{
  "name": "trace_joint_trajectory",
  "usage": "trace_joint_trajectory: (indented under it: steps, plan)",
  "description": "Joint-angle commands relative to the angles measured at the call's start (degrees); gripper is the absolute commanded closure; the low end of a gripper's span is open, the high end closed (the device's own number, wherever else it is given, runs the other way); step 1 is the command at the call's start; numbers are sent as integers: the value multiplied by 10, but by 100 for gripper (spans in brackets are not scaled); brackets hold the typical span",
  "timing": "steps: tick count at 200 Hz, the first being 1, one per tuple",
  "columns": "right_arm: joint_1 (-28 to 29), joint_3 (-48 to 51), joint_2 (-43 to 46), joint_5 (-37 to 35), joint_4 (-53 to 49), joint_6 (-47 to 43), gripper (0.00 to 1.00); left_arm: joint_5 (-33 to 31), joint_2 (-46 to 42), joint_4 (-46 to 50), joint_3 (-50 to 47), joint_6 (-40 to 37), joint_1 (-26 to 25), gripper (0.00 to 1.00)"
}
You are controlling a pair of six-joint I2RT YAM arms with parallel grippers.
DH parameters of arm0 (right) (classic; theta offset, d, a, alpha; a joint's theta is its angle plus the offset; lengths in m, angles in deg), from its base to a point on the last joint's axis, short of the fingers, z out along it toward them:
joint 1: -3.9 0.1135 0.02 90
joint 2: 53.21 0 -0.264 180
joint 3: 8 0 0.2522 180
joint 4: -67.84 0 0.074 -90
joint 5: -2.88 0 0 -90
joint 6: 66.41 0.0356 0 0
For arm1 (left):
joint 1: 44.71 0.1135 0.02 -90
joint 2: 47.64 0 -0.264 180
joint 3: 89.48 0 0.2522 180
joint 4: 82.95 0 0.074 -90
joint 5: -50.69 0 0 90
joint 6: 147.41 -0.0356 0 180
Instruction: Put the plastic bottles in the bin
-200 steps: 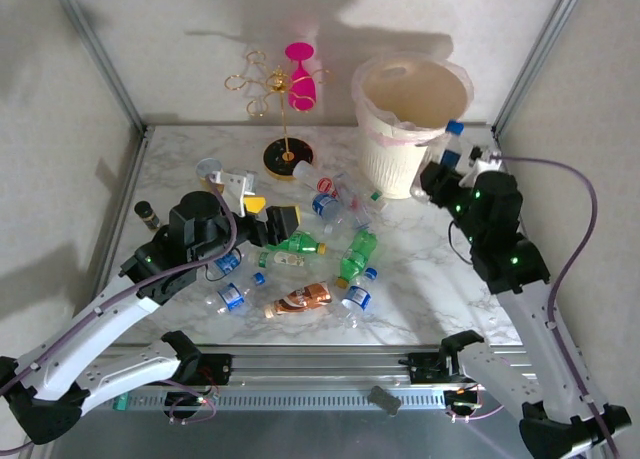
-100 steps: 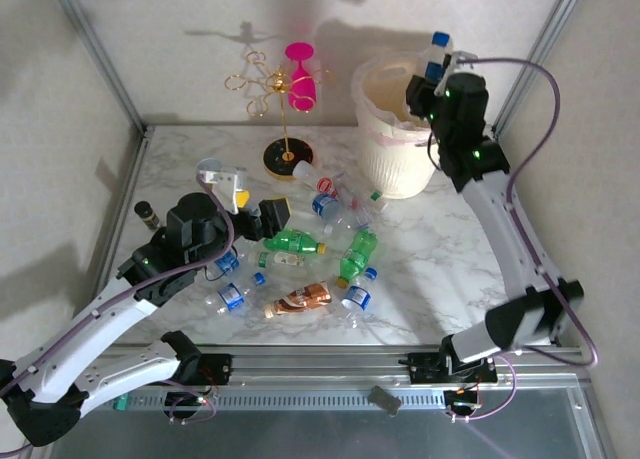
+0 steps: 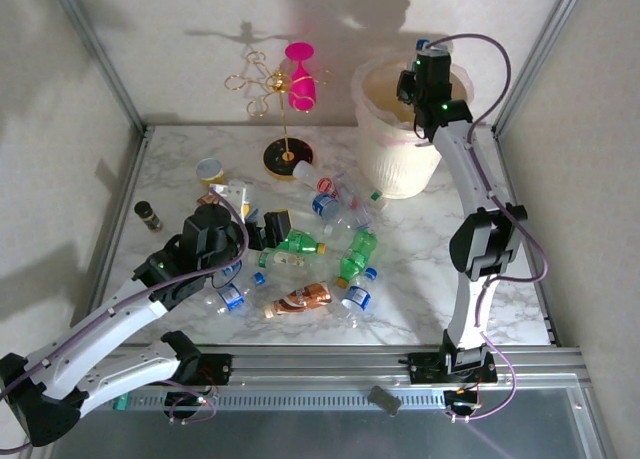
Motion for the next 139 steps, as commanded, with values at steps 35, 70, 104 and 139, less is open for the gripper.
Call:
trace_joint_trajectory:
  steps: [35,70,104,139]
  plan:
    - [-6,-16,-41,-3,-55,-18,54,3,3,-30,-16,-8,0,0]
    - [-7,-15,-55,5,-54,-9,52,-7,5,-27,-17,-11,0,0]
    - [-9,-33,-71,5,-69,-5,44,-8,5,-27,-19,-10,1,1]
    - [-9,-22,-48,4,-62,-1,23,-13,3,-26,-19,-10,1,1]
